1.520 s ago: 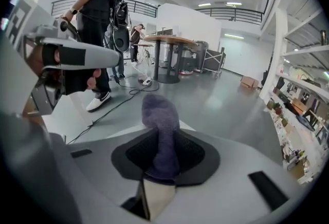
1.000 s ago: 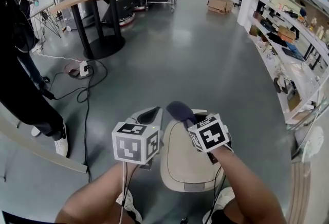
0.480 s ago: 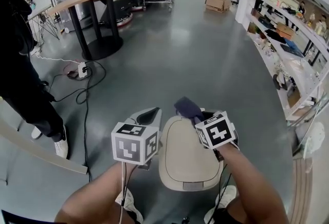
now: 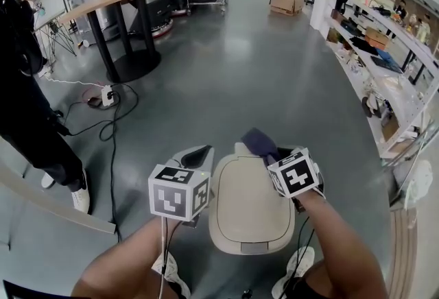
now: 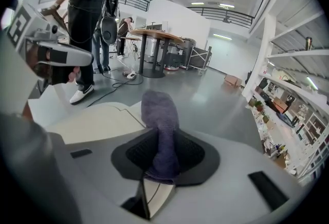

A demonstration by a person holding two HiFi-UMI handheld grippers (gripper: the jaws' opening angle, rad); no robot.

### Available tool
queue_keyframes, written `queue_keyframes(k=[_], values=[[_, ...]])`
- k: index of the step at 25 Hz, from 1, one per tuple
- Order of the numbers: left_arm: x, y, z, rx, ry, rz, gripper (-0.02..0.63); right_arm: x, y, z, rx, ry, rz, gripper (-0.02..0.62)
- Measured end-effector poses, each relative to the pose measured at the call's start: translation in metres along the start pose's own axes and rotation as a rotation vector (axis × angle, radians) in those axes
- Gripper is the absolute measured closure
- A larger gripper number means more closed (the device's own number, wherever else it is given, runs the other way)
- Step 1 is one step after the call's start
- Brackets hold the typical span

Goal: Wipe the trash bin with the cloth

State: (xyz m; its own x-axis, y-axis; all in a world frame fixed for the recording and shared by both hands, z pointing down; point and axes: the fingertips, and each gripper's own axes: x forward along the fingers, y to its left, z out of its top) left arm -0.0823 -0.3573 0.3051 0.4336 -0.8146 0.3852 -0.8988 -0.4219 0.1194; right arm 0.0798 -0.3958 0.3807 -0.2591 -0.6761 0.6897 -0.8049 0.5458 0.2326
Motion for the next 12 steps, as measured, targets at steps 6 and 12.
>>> queue_keyframes(k=[6, 12], values=[[0.0, -0.002, 0.001, 0.007, -0.003, 0.002, 0.607, -0.004, -0.009, -0.003, 0.043, -0.016, -0.007, 0.497], [-0.002, -0.002, -0.001, 0.017, -0.003, 0.002, 0.607, -0.017, 0.01, 0.012, 0.016, -0.07, 0.008, 0.497]])
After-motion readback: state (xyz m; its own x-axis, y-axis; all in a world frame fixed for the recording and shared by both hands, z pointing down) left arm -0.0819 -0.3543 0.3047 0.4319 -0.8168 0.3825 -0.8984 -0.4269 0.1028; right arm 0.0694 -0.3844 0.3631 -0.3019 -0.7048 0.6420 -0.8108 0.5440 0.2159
